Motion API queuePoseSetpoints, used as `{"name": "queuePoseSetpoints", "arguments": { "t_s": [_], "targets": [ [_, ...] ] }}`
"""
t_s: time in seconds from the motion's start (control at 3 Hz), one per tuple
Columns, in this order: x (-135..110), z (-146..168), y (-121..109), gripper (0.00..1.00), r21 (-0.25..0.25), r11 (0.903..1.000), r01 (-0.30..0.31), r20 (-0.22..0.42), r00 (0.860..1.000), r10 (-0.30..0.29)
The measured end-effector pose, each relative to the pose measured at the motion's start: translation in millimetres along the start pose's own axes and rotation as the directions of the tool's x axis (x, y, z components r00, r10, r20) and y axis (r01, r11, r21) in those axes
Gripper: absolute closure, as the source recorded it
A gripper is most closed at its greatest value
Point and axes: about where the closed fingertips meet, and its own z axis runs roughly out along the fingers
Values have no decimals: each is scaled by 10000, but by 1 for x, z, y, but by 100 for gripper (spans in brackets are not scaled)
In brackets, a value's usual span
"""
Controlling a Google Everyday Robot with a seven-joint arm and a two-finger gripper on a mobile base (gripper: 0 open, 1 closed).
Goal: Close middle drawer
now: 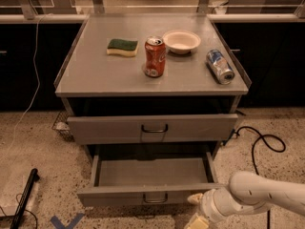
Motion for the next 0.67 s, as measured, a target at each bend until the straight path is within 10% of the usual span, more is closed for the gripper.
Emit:
{"name": "queuePoseSetpoints", "arguments": {
  "t_s": [0.67],
  "targets": [
    [-66,14,-88,73,208,9969,762,-120,9970,-759]
  ]
}}
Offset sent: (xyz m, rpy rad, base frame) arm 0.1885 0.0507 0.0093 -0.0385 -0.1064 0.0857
